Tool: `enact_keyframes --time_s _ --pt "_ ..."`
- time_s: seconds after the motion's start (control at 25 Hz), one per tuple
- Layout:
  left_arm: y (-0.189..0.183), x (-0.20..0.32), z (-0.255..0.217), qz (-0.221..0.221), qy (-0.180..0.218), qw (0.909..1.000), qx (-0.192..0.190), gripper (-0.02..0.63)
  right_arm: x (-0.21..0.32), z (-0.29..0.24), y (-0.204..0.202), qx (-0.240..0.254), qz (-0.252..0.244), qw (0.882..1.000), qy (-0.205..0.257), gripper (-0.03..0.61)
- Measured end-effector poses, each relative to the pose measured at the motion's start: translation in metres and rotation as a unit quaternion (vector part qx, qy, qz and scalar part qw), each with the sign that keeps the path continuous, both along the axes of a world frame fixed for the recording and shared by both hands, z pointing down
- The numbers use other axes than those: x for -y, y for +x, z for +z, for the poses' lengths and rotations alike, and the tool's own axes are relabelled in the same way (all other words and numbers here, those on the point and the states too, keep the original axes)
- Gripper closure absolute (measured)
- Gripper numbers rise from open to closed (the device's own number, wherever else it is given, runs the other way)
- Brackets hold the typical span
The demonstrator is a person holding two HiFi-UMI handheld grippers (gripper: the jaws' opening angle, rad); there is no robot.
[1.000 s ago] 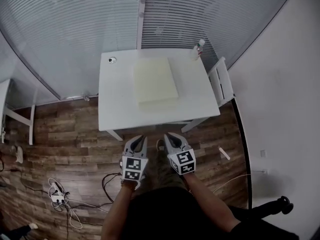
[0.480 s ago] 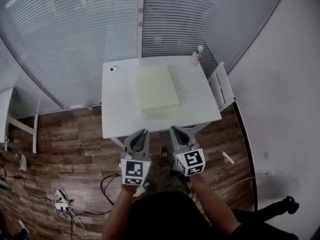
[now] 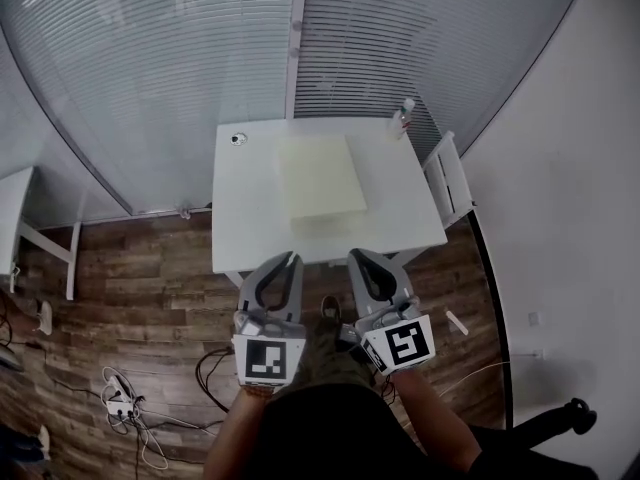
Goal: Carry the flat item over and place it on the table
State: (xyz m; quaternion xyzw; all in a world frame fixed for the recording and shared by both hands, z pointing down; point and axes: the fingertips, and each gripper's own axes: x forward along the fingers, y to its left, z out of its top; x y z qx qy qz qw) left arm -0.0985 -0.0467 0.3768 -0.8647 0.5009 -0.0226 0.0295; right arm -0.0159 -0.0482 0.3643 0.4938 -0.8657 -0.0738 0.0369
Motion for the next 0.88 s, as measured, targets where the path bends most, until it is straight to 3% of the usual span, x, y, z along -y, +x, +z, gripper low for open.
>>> enact_keyframes --time_s 0.32,0.48,0.88 --pt "-0.010 -0.010 -0.039 -0.016 0.038 0.9991 -0.008 0.584 -0.024 -0.068 -0.026 -0.011 -0.022 0.997 0.080 0.580" --pt "-0.007 -0.016 -0.059 -0.022 0.057 0.9981 -0.004 0.584 -0.037 -0.085 -0.024 -0.046 -0.019 0.992 0.119 0.580" --pt "-0.001 -0.031 -0.096 -0.013 0.119 0.9928 -0.007 0.584 -0.049 -0.109 -0.007 -0.029 -0.005 0.989 0.147 0.580"
